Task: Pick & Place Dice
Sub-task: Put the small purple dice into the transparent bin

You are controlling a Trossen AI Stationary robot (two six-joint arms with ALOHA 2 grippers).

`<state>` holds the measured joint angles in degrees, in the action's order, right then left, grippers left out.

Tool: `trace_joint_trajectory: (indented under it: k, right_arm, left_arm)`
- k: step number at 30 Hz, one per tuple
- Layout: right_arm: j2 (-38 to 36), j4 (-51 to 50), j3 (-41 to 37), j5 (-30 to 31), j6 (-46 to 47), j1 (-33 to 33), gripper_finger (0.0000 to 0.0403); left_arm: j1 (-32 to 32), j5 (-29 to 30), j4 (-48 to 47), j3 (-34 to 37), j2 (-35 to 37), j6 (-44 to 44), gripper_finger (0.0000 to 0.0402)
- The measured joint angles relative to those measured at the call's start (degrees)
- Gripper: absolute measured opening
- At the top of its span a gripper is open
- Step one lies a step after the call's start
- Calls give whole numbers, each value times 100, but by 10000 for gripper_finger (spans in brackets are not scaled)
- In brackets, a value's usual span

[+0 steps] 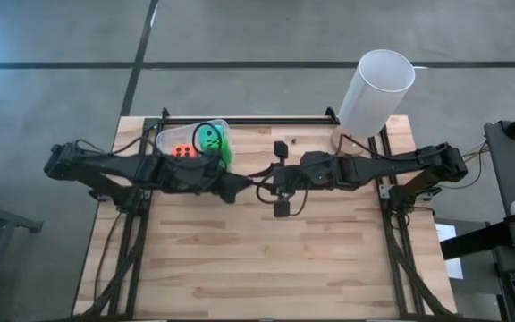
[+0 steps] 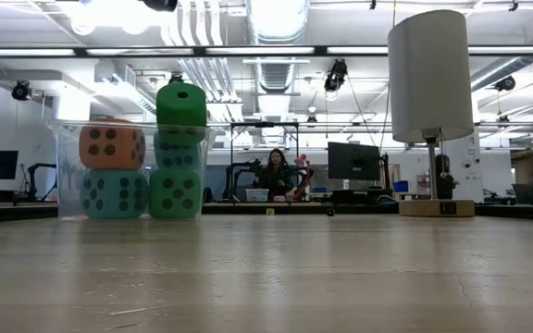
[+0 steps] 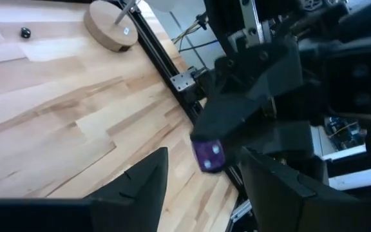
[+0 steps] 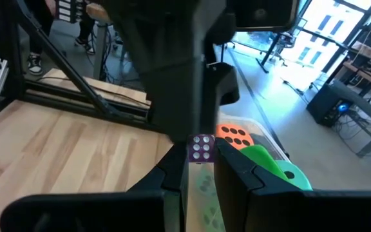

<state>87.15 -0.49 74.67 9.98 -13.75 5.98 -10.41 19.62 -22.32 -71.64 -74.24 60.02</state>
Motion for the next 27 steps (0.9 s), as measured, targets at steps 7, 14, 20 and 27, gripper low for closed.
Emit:
trace_joint_trajectory:
  k: [7,14,20,27]
  right_arm:
    - [-2,-2,0,3,1,17,44]
    - [-4,0,0,7,-6,15,44]
    - [-4,41,0,15,-21,15,44]
    - [-4,19,-9,26,-45,15,45]
  left_arm:
    - [113,-7,15,0,0,47,193]
    - [113,-20,23,0,0,60,176]
    - [113,-23,27,0,-2,60,148]
    - [113,-17,49,-9,-114,173,122]
